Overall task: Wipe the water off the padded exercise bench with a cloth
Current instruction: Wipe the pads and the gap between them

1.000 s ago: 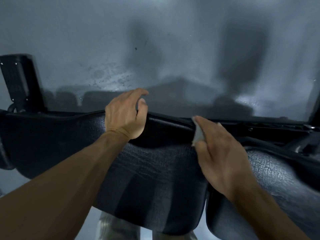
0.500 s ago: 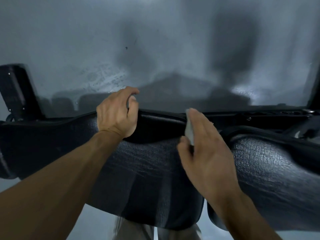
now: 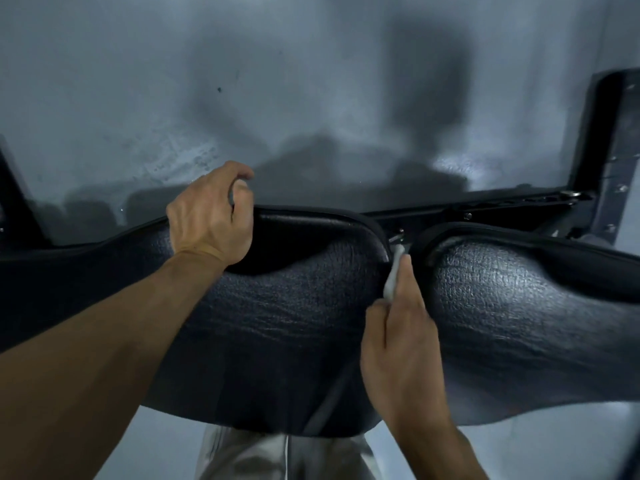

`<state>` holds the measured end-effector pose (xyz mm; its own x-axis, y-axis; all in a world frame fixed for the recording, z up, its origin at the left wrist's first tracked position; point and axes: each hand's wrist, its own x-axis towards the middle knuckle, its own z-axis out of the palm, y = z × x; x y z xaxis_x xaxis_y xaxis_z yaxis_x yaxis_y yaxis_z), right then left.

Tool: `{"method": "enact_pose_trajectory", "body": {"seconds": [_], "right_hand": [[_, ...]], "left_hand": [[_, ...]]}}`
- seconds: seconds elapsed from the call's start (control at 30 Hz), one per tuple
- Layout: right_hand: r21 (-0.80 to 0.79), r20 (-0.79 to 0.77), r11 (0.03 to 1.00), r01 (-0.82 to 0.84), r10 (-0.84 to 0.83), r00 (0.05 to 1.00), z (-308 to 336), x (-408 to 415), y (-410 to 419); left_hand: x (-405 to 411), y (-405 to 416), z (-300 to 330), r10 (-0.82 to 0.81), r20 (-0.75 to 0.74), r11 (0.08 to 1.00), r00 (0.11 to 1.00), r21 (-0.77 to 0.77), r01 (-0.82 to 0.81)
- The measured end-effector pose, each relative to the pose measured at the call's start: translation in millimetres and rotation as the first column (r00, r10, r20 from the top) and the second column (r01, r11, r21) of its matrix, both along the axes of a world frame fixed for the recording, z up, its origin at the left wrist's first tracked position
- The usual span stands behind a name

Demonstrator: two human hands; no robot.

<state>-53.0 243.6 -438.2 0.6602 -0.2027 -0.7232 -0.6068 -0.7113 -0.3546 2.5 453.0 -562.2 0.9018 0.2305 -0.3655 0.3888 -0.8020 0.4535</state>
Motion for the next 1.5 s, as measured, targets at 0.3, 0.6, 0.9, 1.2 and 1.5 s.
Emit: {"method": "enact_pose_trajectory", "body": {"seconds": [0.3, 0.6, 0.9, 1.2, 1.5], "right_hand": [[-0.119, 0.018, 0.992, 0.045, -0.043, 0.999, -16, 16, 4], [0.005, 0.023, 1.000, 0.022, -0.023, 0.999, 26, 5, -46], [-0.128, 0.121, 0.673, -0.728, 0.740, 0.662, 2, 100, -95], [-0.137, -0.080, 0.088, -0.987, 0.992, 0.100, -19, 78, -79], [-0.230, -0.111, 0.281, -0.932, 0.944, 0.311, -19, 120, -106]], "left_hand": [[-3, 2, -3, 0.005, 0.025, 1.000, 1.000, -0.009, -0.004], [-6, 1, -4, 0.037, 0.066, 0.999, 0.997, -0.030, -0.036], [-9, 5, -6, -0.012, 0.066, 1.000, 0.998, -0.011, 0.013], [-6, -17, 12, -0.118, 0.091, 0.992, 0.989, -0.027, 0.121], [9, -92, 20, -0.100, 0.072, 0.995, 0.992, 0.019, 0.099]]}}
